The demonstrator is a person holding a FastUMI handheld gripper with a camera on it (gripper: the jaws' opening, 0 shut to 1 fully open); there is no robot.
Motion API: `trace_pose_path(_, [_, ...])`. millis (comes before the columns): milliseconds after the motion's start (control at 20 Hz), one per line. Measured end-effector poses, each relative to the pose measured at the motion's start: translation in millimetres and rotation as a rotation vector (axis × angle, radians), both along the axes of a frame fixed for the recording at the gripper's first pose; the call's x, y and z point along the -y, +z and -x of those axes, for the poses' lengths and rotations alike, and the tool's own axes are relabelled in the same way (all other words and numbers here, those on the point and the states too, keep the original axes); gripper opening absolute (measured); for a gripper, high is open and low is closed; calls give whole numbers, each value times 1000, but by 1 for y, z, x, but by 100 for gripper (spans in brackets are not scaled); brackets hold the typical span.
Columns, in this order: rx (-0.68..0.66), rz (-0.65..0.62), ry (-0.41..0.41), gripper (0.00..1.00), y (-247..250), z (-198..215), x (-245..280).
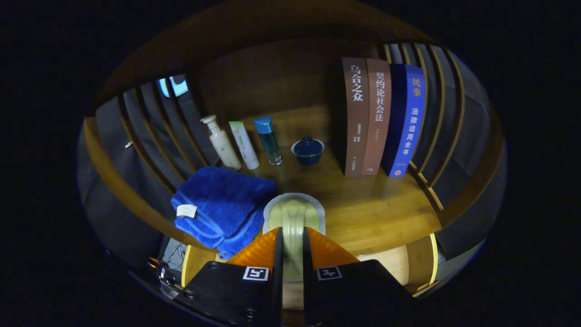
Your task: Pull open the drawer, take out the items inside it, and place them on the countertop above the cabinet.
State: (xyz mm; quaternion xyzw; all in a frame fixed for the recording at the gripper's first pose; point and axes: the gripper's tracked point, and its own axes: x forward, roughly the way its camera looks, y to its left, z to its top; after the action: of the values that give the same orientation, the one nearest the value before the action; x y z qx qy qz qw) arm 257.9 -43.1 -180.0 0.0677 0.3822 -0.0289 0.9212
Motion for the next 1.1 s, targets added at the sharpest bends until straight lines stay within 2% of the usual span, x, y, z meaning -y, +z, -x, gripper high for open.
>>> trace_pose_path(200, [-57,31,2,23,-23,-32,7])
trace_pose_path(400, [-84,37,-7,23,-36,-43,13])
trace_pose_path(500, [-66,33,-1,32,-35,-49,11])
trace_pose_path(700, [-57,38,0,96,-35,-47,11])
trace_pose_path(800, [-32,50,-3,100,-28,-41,12])
trace_pose_path(1100, [132,74,8,99,9,3,-1])
